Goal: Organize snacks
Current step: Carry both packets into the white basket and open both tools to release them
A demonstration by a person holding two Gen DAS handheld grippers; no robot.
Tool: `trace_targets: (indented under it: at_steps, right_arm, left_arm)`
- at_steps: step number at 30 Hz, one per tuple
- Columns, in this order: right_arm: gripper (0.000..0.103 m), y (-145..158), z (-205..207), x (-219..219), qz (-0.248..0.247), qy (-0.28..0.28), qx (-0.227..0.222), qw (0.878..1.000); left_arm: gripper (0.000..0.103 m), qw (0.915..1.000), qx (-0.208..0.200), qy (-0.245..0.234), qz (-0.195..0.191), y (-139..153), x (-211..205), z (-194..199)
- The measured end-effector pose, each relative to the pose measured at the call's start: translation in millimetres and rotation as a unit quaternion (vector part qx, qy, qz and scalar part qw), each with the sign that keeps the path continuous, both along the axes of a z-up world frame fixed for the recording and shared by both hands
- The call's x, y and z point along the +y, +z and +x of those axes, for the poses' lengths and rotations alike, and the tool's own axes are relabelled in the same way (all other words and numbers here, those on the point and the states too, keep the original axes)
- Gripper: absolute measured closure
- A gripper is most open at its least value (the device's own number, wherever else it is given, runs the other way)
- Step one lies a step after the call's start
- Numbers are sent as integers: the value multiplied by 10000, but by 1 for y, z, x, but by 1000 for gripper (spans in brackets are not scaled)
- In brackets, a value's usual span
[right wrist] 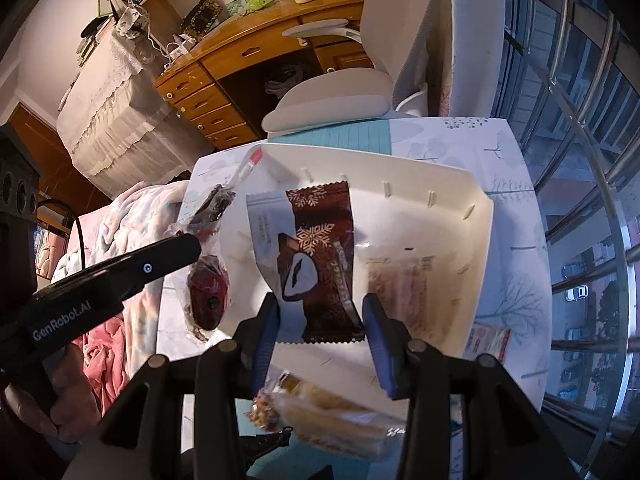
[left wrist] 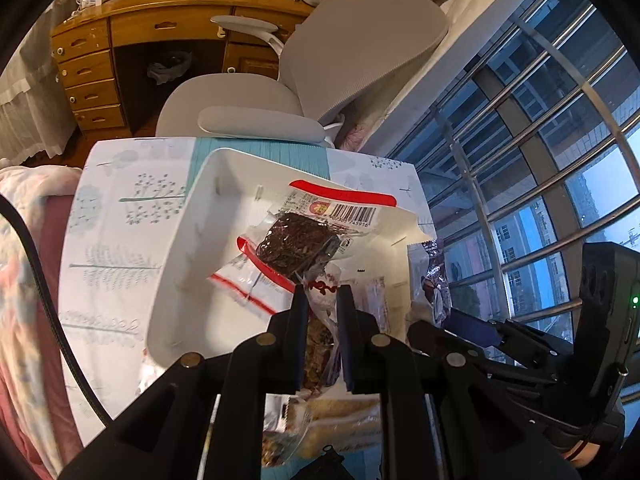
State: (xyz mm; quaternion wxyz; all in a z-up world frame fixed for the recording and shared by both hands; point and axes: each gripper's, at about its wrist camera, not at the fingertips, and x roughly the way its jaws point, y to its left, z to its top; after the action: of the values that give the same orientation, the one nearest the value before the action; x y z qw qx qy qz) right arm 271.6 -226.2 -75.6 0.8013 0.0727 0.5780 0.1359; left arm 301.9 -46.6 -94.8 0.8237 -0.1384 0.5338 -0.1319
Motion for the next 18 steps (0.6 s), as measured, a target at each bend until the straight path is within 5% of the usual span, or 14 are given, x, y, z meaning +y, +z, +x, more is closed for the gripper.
trace_targets:
  at_steps: [4,6,8,10,18]
  right_arm:
    - [59,-8,9,-12,79,-37,50,9999]
    - [58,-12,11,-16,147,-68,102,9998]
    - [54,-16,12,-21,244,-103,177,9995]
    - [45,-19,11,-25,251,-185,227,9993]
    - [44,-10,-4,-31,380,-376,176,9984]
  left_arm:
    - [83,9999,96,81,76,-9,-11,10]
    - [59,9998,98,170,76,-10,-12,12]
    - [45,9995,87,247,169,-8,-13,11]
    - [44,9993,105,249,268,-7,-13,8]
    - [41,9984,213,432,301,1,0,-14]
